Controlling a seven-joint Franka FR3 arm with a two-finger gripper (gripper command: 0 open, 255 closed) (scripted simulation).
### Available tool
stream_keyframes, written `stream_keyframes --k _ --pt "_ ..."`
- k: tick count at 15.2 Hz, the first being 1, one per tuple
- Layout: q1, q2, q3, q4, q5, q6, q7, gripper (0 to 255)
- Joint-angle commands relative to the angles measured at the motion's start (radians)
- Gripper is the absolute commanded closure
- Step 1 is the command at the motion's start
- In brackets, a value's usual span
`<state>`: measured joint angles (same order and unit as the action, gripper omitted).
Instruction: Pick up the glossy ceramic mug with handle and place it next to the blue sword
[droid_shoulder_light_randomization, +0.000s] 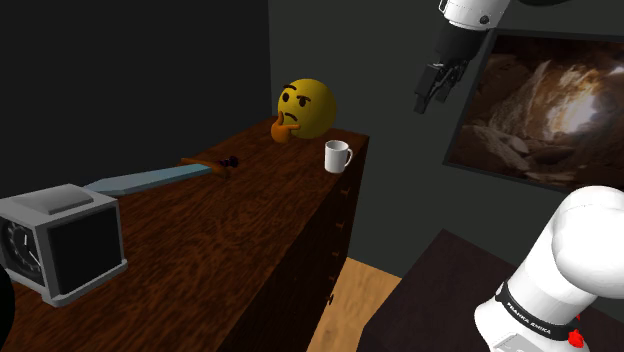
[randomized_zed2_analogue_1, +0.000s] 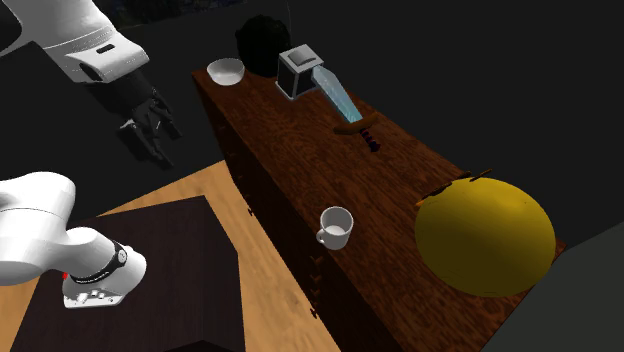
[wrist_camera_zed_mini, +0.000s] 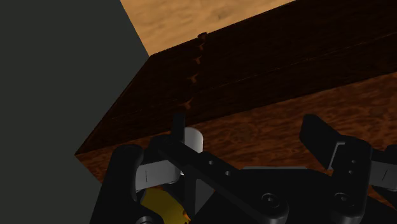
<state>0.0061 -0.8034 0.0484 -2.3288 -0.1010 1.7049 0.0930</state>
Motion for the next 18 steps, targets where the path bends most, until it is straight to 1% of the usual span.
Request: stream_keyframes --k 1,9,13,18 --pt "0.0 0.0 0.0 0.0 0.0 0.0 0.0 0" --pt "-0.02 0.279 -0.027 0.052 -0.009 0.194 0.0 0" --pt "-0.028 0.43 -0.039 0.109 -0.01 0.271 -0.001 0" --pt "-0.037 0.623 -0.051 0.209 -0.006 0.344 -0.006 0"
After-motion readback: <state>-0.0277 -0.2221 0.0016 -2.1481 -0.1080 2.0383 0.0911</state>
